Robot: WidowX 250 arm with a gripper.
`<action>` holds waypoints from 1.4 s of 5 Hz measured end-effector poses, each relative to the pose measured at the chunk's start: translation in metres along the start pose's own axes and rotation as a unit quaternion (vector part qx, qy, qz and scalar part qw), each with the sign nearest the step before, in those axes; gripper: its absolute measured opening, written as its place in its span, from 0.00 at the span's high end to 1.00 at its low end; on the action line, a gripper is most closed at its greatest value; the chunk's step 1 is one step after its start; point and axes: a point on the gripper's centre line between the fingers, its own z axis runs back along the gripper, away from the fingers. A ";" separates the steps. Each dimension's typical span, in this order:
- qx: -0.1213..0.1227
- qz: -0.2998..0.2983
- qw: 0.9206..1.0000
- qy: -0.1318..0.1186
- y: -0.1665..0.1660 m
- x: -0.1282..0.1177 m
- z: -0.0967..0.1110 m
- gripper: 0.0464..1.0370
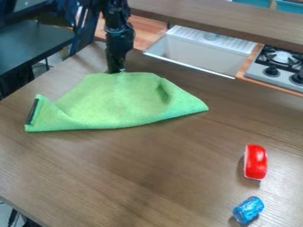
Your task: Unfold the cloth from top left to bottom right
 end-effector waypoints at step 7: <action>-0.054 -0.003 0.998 -0.007 -0.007 -0.006 -0.004 0.19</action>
